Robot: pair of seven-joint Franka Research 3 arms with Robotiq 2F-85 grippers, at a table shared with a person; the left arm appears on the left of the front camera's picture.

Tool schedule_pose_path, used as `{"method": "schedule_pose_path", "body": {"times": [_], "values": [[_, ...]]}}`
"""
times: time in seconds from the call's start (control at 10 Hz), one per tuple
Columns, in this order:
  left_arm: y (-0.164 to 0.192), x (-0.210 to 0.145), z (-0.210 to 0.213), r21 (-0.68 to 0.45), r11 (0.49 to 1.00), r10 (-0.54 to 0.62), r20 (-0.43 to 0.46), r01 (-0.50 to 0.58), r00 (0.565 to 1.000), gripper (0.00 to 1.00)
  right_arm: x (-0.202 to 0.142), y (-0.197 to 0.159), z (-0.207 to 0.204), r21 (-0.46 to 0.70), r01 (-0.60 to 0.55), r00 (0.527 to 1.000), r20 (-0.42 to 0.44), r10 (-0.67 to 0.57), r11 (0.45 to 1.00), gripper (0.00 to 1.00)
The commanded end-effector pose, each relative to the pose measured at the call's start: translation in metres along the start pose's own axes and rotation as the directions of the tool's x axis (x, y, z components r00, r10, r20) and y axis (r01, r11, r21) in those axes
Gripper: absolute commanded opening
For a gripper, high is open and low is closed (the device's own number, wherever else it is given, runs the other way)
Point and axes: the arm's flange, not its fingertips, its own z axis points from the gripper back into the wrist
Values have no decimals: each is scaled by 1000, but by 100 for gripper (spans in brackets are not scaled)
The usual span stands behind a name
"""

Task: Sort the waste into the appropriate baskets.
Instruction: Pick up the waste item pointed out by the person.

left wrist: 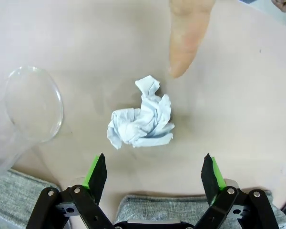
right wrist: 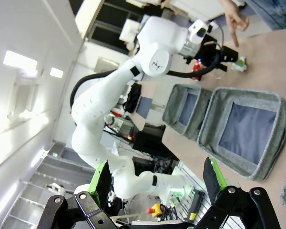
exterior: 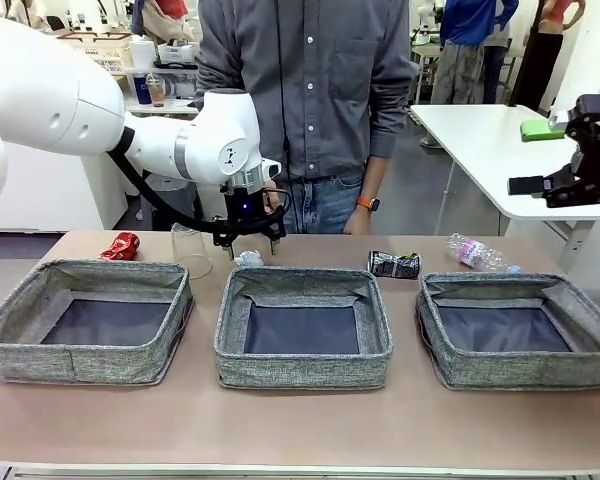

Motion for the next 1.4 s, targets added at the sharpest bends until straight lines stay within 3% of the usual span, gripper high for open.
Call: {"method": "schedule_pose_path", "body": {"times": [0.0, 0.8, 1.3], "values": [[4, 1, -5, -2, 1000, -28, 61, 28, 998, 100, 3, 0, -2, 22, -25, 1000, 11, 25, 999, 100], [15, 17, -21, 30, 998, 54, 64, -56, 996, 100, 3, 0, -2, 22, -25, 1000, 11, 25, 999, 100], [22, 26, -40, 25, 998, 49, 33, -50, 998, 100, 3, 0, -2, 22, -25, 1000, 11, 25, 999, 100]]}}
